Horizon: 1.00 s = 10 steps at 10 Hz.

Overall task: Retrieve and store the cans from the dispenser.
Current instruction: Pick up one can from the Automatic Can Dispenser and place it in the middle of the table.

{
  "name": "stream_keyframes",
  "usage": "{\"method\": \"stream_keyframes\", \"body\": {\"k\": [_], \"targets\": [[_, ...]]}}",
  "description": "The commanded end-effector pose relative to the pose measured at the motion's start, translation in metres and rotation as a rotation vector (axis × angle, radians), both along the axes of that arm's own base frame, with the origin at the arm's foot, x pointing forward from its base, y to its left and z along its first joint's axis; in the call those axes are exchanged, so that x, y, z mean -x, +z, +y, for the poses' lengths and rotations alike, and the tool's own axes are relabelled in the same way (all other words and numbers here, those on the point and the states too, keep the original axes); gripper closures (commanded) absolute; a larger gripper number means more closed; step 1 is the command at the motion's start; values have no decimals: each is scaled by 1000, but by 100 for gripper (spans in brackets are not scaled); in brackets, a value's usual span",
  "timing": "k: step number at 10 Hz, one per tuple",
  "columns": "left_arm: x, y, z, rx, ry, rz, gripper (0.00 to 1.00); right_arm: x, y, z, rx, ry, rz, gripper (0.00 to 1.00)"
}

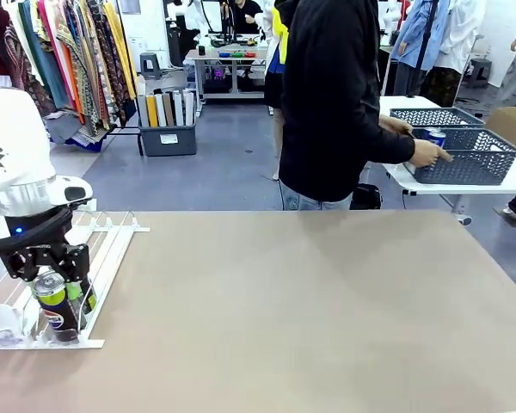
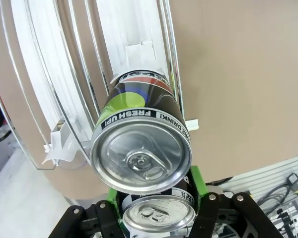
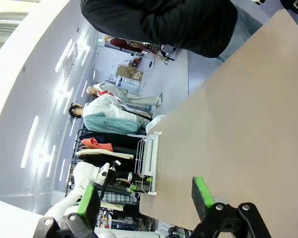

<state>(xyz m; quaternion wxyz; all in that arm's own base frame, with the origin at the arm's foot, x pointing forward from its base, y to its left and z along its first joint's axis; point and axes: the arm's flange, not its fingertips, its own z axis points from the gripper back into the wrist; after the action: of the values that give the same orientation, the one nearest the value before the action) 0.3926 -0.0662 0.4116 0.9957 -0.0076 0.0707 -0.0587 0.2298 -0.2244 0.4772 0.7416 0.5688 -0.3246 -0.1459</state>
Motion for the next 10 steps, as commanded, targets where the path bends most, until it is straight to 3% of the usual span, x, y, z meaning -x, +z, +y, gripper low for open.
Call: {"method": "stream_keyframes", "body": {"k": [1, 4, 5, 8, 10], "targets": [[11, 46, -3, 33, 4, -58, 100, -3, 3, 0, -11, -6, -34, 0], [44, 152, 2, 62, 36, -133, 100, -3, 3, 0, -11, -6, -34, 0], [50, 170, 4, 61, 14, -149, 100, -3, 3, 0, -11, -6, -34, 0], [80, 207, 23, 133, -3, -246, 100, -3, 3, 0, -11, -6, -34, 0], [83, 206, 45, 225, 41, -257, 100, -3, 3, 0, -11, -6, -34, 0]]}}
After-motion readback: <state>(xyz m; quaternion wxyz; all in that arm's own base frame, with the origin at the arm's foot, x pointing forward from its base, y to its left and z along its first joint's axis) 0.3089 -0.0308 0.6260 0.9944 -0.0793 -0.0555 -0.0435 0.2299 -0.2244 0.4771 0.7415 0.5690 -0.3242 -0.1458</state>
